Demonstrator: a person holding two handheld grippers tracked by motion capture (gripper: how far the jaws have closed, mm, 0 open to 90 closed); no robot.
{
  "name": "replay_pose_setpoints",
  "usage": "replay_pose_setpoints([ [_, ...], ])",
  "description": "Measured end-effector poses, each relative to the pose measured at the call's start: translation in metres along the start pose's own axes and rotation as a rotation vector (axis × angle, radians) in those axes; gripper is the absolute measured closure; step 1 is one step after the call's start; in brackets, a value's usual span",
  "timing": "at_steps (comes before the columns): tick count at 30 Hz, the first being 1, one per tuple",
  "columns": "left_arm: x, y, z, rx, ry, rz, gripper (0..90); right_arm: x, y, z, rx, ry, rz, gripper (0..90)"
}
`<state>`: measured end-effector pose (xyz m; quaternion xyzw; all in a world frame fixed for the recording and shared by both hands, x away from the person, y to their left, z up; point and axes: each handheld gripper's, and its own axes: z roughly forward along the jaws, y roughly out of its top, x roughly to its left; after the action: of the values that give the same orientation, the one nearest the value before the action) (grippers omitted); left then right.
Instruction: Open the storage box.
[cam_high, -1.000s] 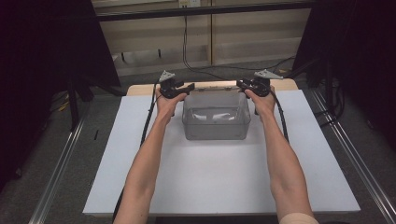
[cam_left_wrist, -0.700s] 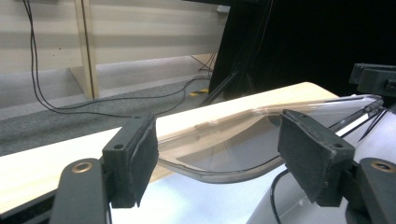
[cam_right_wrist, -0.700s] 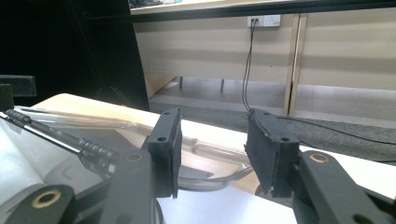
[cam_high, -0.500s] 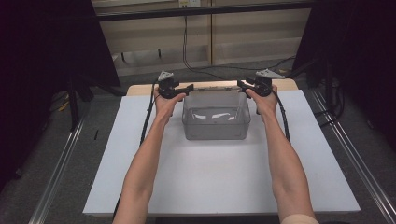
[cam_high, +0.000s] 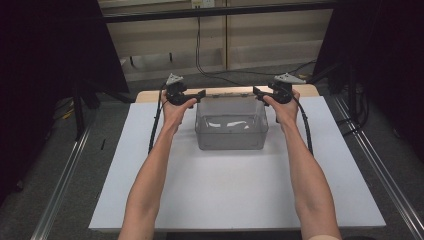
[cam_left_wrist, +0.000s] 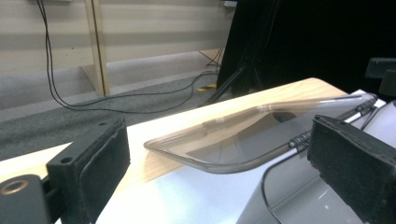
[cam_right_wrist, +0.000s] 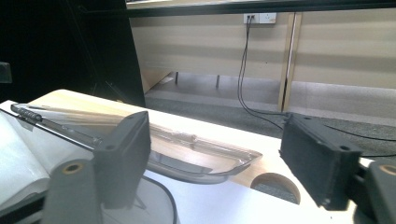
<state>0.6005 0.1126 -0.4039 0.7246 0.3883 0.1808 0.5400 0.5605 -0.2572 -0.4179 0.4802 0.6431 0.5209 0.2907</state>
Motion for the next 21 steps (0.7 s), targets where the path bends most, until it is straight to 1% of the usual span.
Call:
replay_pose_setpoints([
  [1, 0.0, 0.001, -0.002, -0.001, 0.001, 0.007, 5.5, 0.0, 0.001, -0.001, 0.0, -0.002, -0.005, 22.4],
  [2, -0.001, 0.003, -0.005, -0.016, 0.011, 0.006, 5.5, 0.001, 0.001, -0.002, 0.002, -0.002, -0.005, 19.8],
  [4, 0.0, 0.005, -0.009, -0.035, 0.014, -0.002, 5.5, 0.001, 0.002, -0.003, 0.005, -0.01, -0.003, 16.2],
  [5, 0.0, 0.005, -0.011, -0.036, 0.011, 0.0, 5.4, 0.002, 0.003, -0.004, 0.007, -0.011, -0.006, 14.9],
  [7, 0.0, 0.005, -0.013, -0.038, 0.017, 0.012, 3.3, 0.003, 0.004, -0.005, 0.007, -0.013, -0.009, 13.0],
  [9, 0.0, 0.004, -0.016, -0.04, 0.012, 0.019, 3.3, 0.004, 0.005, -0.006, 0.0, -0.011, -0.01, 10.8],
  [11, 0.0, 0.003, -0.019, -0.04, 0.016, 0.022, 3.1, 0.004, 0.006, -0.008, -0.002, -0.014, -0.011, 9.1],
  [12, 0.0, 0.003, -0.021, -0.049, 0.018, 0.02, 3.0, 0.005, 0.006, -0.008, -0.005, -0.015, -0.009, 8.4],
  [14, -0.001, 0.002, -0.025, -0.06, 0.012, 0.021, 2.9, 0.005, 0.007, -0.011, -0.012, -0.028, -0.004, 5.2],
  [15, -0.001, 0.002, -0.026, -0.057, 0.016, 0.023, 3.0, 0.006, 0.007, -0.012, -0.014, -0.033, -0.002, 4.1],
  [17, 0.0, 0.001, -0.03, -0.061, 0.021, 0.021, 3.1, 0.007, 0.006, -0.014, -0.013, -0.042, -0.007, 3.8],
  [19, -0.001, 0.0, -0.034, -0.069, 0.023, 0.024, 2.9, 0.01, 0.005, -0.017, -0.013, -0.049, -0.024, 3.3],
  [21, -0.002, -0.001, -0.038, -0.068, 0.026, 0.044, 3.0, 0.012, 0.005, -0.019, -0.024, -0.041, -0.024, 3.3],
])
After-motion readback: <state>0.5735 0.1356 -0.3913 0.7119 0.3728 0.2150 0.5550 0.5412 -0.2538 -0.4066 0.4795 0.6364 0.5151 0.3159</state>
